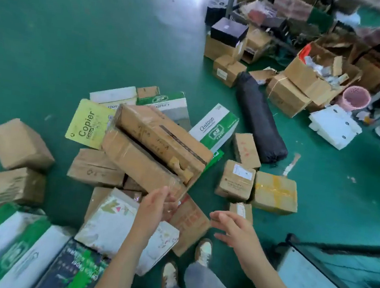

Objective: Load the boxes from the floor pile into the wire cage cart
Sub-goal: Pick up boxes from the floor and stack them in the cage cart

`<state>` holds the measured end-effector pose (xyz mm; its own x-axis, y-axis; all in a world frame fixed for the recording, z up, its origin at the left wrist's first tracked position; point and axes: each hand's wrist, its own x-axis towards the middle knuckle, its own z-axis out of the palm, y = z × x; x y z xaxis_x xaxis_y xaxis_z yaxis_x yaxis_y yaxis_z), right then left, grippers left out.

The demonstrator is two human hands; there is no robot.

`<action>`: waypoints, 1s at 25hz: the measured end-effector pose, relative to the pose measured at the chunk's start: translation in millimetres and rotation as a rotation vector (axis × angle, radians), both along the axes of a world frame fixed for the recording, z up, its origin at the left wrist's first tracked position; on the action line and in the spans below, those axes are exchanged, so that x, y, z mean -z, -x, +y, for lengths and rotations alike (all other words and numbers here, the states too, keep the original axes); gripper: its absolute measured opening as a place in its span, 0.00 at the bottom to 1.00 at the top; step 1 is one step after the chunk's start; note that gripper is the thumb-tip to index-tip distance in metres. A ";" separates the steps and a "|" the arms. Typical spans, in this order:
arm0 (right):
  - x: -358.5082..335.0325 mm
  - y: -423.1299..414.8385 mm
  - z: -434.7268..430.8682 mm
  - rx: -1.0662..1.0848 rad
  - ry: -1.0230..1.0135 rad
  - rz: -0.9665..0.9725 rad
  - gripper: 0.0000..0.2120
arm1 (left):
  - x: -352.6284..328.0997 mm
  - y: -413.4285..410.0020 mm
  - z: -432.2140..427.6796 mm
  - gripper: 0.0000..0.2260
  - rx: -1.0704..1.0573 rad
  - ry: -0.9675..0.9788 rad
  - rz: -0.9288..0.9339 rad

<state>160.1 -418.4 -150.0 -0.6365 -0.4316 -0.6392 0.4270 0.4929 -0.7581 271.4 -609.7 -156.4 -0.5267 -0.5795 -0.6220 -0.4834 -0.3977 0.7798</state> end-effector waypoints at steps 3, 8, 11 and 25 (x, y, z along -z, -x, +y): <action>77.0 13.3 -35.6 -0.104 -0.116 0.004 0.09 | 77.8 7.1 -8.4 0.16 0.071 0.017 -0.127; 227.5 21.0 -66.7 -0.246 -0.226 -0.074 0.08 | 211.1 11.1 -12.4 0.13 0.084 -0.046 -0.351; 295.4 23.9 -68.7 -0.363 -0.312 -0.116 0.08 | 279.8 8.5 -8.7 0.13 0.049 -0.105 -0.444; 408.2 83.2 -169.2 -0.110 -0.265 -0.030 0.30 | 412.8 101.7 -90.9 0.39 -0.233 -0.008 -0.434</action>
